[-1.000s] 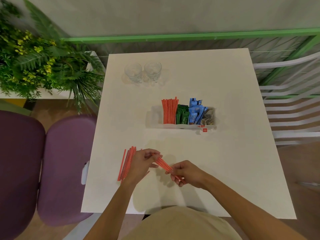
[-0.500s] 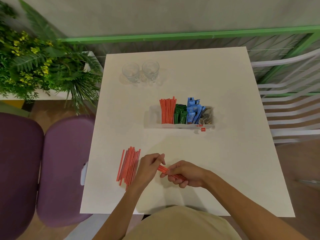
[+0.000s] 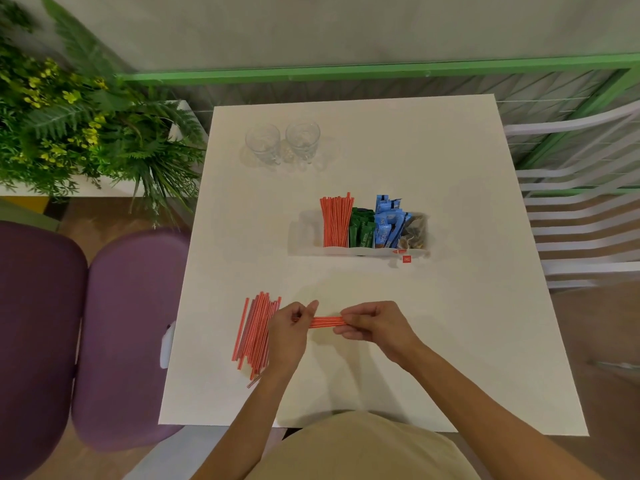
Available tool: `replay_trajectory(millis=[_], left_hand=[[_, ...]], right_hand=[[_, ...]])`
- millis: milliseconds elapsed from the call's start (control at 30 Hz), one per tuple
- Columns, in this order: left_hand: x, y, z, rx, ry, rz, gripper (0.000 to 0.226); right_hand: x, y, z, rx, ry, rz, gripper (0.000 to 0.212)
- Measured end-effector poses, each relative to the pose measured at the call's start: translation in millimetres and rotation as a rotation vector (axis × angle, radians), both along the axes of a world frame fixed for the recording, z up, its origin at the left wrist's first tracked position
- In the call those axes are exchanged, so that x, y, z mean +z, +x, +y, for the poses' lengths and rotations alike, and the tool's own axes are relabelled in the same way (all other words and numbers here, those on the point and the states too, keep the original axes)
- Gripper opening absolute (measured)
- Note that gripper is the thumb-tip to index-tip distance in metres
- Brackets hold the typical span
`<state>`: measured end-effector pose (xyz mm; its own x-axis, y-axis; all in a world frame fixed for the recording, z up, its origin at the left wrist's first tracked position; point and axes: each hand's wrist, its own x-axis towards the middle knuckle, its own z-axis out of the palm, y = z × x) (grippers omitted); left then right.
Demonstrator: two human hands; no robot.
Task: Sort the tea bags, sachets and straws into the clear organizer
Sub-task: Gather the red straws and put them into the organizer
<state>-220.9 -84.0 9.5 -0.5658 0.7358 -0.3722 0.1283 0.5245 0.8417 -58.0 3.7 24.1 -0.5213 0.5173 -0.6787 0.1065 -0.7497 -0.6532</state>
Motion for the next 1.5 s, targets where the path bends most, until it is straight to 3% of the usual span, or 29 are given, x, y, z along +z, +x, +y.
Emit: replay_trajectory(millis=[200,400,700,1033,1233,1500], left_hand=[[12.0,-3.6,0.2,-0.12,0.028,-0.187,0.006],[16.8,-17.7,-0.3,-0.172,-0.006,-0.353,0.021],[12.2,-19.6,5.5,-0.147,-0.007,-0.358,0.019],[0.5,-32.2,12.9,0.119,0.02,-0.415,0.022],[-10.4,-40.8,5.5,0.101,-0.055,-0.415,0.013],[-20.9,-33.4,-4.6,0.054,-0.168,-0.383,0.012]], right_hand=[[-0.9,3.6,7.6,-0.073,-0.016,-0.024,0.014],[3.9,8.2,18.1,0.019,-0.035,-0.016,0.016],[8.3,5.3,32.4,0.123,0.01,-0.038,0.018],[58.7,-29.4,145.7,0.452,0.555,-0.337,0.012],[80.0,-67.4,197.0,0.546,0.836,-0.463,0.008],[48.5,-116.1,194.2,0.982,1.008,-0.664,0.01]])
